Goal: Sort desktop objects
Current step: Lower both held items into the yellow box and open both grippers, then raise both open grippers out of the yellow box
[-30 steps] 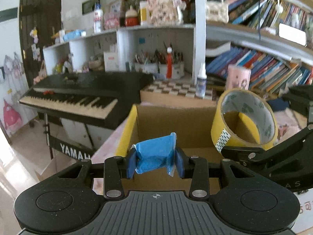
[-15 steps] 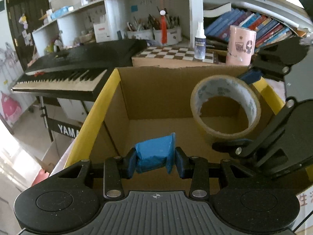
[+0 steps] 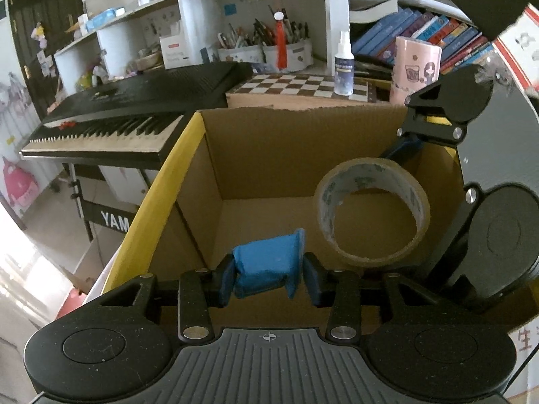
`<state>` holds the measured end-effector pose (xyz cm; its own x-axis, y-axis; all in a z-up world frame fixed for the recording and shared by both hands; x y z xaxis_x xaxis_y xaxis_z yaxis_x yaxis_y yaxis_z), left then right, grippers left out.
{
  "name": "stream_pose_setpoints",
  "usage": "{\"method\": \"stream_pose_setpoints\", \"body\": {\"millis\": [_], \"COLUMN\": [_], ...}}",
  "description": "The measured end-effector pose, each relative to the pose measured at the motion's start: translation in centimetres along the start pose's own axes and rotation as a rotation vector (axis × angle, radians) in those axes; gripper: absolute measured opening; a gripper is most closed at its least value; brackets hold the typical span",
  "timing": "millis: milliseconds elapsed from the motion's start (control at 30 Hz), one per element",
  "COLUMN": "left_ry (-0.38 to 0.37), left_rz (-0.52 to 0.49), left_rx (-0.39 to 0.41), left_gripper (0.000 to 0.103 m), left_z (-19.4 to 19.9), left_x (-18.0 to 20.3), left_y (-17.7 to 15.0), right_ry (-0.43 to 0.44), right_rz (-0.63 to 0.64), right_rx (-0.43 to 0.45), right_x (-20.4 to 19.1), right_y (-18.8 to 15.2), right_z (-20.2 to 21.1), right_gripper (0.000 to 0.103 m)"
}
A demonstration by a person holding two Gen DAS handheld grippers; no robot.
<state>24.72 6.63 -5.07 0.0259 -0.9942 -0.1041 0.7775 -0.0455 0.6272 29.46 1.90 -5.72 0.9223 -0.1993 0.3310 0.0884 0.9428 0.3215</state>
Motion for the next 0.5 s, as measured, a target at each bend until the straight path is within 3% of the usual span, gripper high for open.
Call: {"method": "stream_pose_setpoints", "body": {"millis": [67, 233, 500], "left_ry": [0.017, 0.009, 0.014], "left_rz": [-0.006, -0.016, 0.006], "left_rx": [0.011, 0.071, 0.169], "left_gripper": [0.059, 0.068, 0.077], "left_z": [0.3, 2.2, 6.0], "left_x": [0.0, -0.1, -1.4], "left_y": [-0.2, 0.1, 0.2], "right_ry": [-0.008, -0.072, -0.174], "right_rz": [0.0, -0.053, -0.242], "right_rx": [-0.001, 0.021, 0.123], "right_x": [-0.1, 0.7, 1.8], "right_y": [0.0, -0.1, -0.6], "right_z": [0.1, 1.3, 6.4], "right_gripper": [0.088, 0.092, 0.092]}}
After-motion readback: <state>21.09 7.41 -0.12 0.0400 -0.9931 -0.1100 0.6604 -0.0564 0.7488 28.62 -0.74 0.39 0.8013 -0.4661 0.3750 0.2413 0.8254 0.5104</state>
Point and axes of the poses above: each gripper's, at about its wrist camera, not at the fingertips, and z roughly against the way its jaws point, x to its right, y to its top, the point moved 8 cm from there along -z, roughly the way its jaws point, and after that the axes turned 6 degrees about -x, right-handed, at the moved point
